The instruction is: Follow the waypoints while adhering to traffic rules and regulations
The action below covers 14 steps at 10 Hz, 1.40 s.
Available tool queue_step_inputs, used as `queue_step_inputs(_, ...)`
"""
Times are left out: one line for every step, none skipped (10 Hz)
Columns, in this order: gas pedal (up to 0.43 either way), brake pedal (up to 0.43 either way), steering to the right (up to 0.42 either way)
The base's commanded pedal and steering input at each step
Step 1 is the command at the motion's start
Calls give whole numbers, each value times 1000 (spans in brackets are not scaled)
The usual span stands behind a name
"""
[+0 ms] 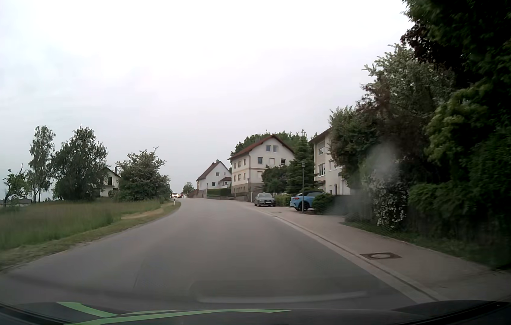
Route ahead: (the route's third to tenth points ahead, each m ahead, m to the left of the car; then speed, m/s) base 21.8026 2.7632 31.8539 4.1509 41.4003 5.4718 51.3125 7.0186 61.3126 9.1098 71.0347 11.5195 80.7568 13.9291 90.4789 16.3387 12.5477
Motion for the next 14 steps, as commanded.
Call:
queue_step_inputs(130, 0, -17)
queue_step_inputs(130, 0, -18)
queue_step_inputs(130, 0, -17)
queue_step_inputs(130, 0, -17)
queue_step_inputs(118, 0, -17)
queue_step_inputs(118, 0, -17)
queue_step_inputs(118, 0, -17)
queue_step_inputs(118, 0, -17)
queue_step_inputs(118, 0, -16)
queue_step_inputs(118, 0, -16)
queue_step_inputs(118, 0, -16)
queue_step_inputs(118, 0, -16)
queue_step_inputs(118, 0, -16)
queue_step_inputs(118, 0, -16)
